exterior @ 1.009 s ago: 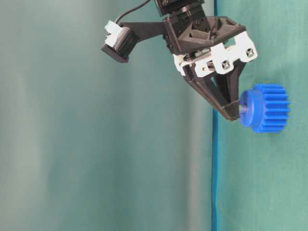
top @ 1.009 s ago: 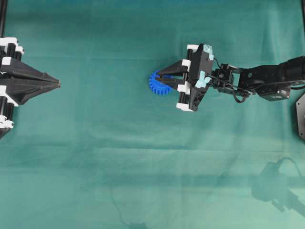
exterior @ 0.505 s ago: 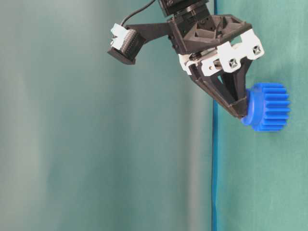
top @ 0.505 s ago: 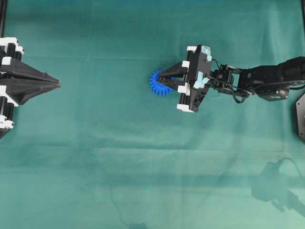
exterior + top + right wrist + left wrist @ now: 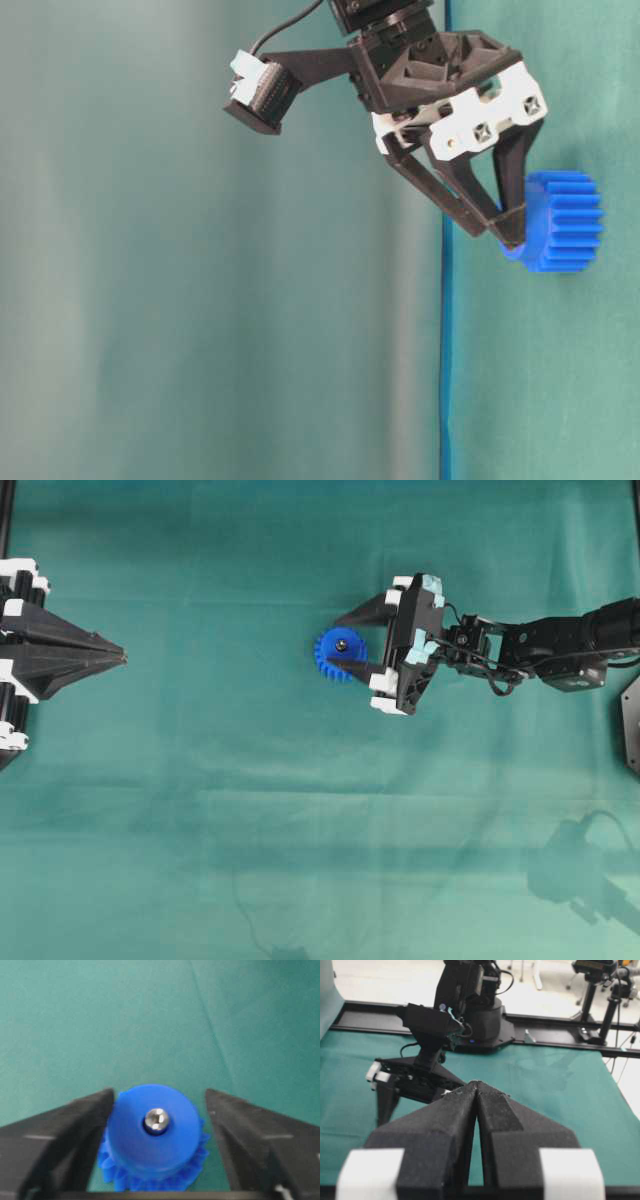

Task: Insert the shaft placed at a random location into the center hole of the small gear at another random location.
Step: 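Open the right gripper and raise it away from the gear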

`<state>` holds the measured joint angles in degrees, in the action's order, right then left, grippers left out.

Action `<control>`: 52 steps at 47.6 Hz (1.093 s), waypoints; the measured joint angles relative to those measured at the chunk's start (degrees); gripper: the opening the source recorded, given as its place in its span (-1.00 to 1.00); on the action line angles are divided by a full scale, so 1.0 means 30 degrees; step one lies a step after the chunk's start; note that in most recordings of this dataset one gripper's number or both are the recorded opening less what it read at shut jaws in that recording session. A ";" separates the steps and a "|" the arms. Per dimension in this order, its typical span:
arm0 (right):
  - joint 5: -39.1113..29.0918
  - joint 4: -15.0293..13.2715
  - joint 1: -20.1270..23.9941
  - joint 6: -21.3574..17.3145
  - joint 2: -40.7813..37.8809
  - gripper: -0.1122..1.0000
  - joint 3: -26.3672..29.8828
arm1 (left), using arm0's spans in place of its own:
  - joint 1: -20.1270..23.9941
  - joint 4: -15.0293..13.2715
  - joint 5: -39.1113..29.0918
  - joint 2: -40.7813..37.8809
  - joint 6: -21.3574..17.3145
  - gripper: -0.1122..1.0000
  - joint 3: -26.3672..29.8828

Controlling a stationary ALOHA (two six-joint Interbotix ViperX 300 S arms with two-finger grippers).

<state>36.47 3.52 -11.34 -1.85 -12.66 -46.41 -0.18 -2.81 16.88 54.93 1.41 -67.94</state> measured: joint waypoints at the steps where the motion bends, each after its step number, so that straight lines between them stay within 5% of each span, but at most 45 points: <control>1: -0.0088 -0.0029 0.0000 0.0000 0.0088 0.62 0.0000 | 0.0029 0.0000 -0.0029 0.0000 0.0000 -0.81 0.0029; 52: -0.4160 -0.0029 0.0322 0.0000 0.7383 0.54 -0.0850 | 0.0000 0.0000 -0.0029 0.0029 0.0176 -0.81 0.0000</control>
<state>23.99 3.43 -10.37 -1.85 9.49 -48.96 -0.18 -2.81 16.79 55.02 1.93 -67.94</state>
